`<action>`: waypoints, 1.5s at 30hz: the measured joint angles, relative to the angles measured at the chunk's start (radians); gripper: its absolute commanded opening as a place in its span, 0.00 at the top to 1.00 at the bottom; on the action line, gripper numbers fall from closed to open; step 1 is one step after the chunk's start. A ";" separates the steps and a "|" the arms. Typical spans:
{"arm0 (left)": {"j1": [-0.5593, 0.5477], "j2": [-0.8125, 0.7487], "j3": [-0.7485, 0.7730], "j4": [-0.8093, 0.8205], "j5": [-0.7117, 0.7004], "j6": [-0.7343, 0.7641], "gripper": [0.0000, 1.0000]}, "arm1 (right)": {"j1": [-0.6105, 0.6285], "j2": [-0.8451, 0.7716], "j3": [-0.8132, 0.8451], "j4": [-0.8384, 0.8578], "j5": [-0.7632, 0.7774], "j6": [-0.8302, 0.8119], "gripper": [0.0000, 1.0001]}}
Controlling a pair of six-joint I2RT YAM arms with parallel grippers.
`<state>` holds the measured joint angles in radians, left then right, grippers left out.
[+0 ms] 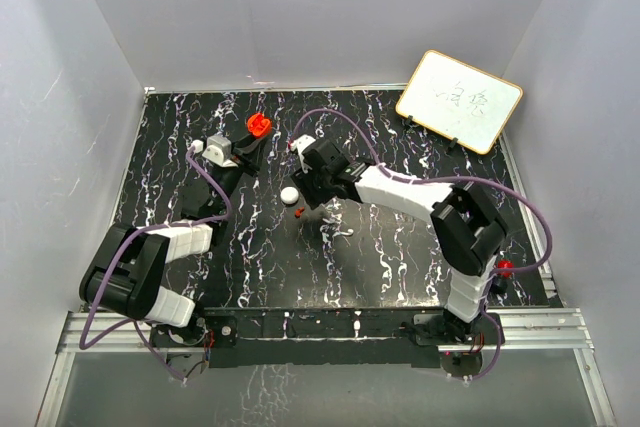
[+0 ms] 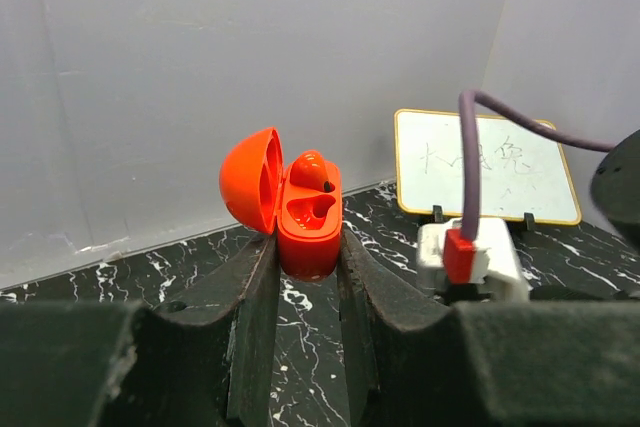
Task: Insert the wireless bluetooth earbuds into the charging case
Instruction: Pick up the earbud from the center of the board.
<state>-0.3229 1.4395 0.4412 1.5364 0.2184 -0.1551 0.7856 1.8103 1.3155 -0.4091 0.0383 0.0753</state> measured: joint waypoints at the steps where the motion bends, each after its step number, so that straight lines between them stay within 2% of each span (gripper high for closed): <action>1: 0.000 0.000 0.000 0.000 0.001 -0.002 1.00 | 0.000 0.012 0.005 0.000 0.003 -0.003 0.52; 16: 0.008 -0.005 0.000 -0.027 0.011 -0.006 1.00 | 0.000 0.216 0.105 0.047 0.043 -0.050 0.54; 45: 0.014 -0.013 0.000 -0.034 0.025 -0.008 1.00 | 0.000 0.242 0.108 0.065 -0.020 -0.053 0.55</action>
<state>-0.3084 1.4265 0.4412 1.5028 0.2436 -0.1635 0.7853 2.0521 1.4239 -0.3443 0.0181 0.0219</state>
